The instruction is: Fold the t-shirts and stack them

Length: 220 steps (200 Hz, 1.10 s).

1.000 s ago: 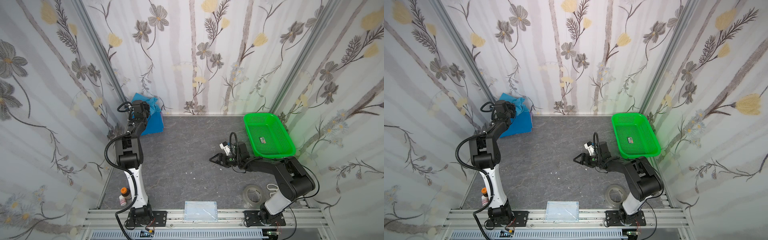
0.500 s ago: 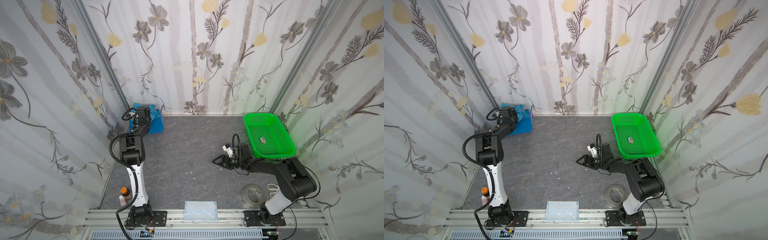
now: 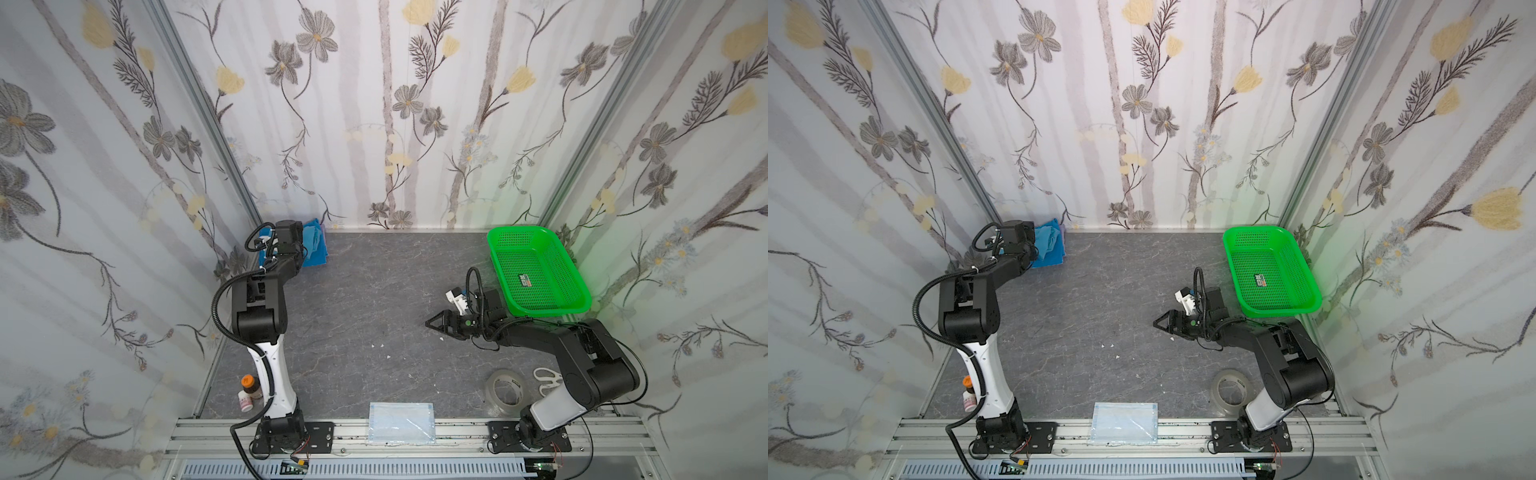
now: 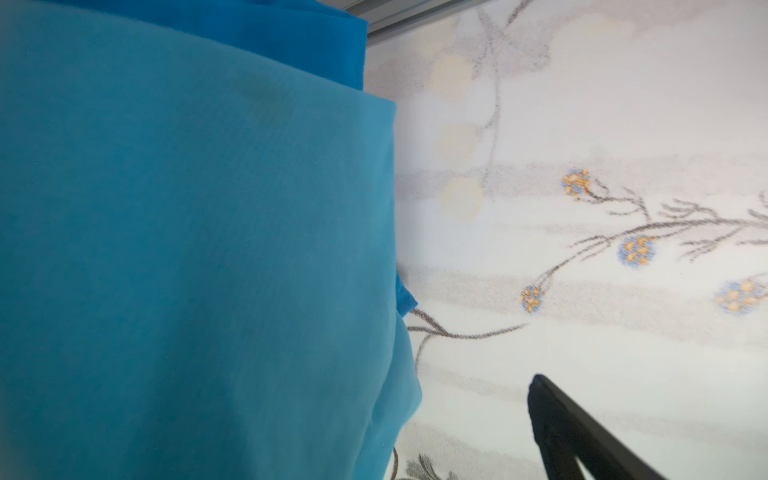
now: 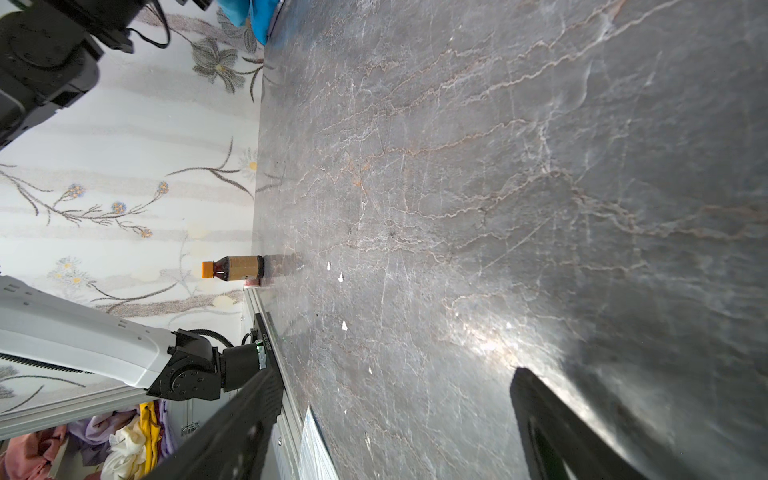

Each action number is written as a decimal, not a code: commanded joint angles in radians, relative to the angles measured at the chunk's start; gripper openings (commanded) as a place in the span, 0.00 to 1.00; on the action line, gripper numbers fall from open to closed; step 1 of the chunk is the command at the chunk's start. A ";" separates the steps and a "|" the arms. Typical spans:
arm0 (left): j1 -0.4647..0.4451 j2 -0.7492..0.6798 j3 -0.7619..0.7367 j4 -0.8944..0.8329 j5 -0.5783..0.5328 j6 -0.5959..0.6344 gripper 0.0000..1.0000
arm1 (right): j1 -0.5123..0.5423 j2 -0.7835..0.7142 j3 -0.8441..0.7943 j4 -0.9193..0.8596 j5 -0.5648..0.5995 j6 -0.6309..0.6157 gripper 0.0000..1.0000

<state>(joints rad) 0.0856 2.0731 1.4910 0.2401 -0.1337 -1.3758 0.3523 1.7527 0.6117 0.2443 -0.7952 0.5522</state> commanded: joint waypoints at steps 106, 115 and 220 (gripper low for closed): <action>0.033 -0.364 -0.249 -0.395 0.090 0.194 1.00 | 0.009 -0.006 0.002 0.060 -0.022 -0.008 0.88; 0.046 -0.334 -0.239 -0.293 0.174 0.226 1.00 | 0.010 -0.006 0.006 0.058 -0.023 -0.008 0.89; 0.072 0.220 0.106 0.187 0.600 0.154 1.00 | 0.011 -0.038 -0.004 0.020 0.004 -0.015 0.89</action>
<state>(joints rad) 0.1413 2.2314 1.6138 0.0772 0.3050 -1.1061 0.3622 1.7241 0.6010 0.2573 -0.7979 0.5529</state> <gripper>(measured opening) 0.997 0.886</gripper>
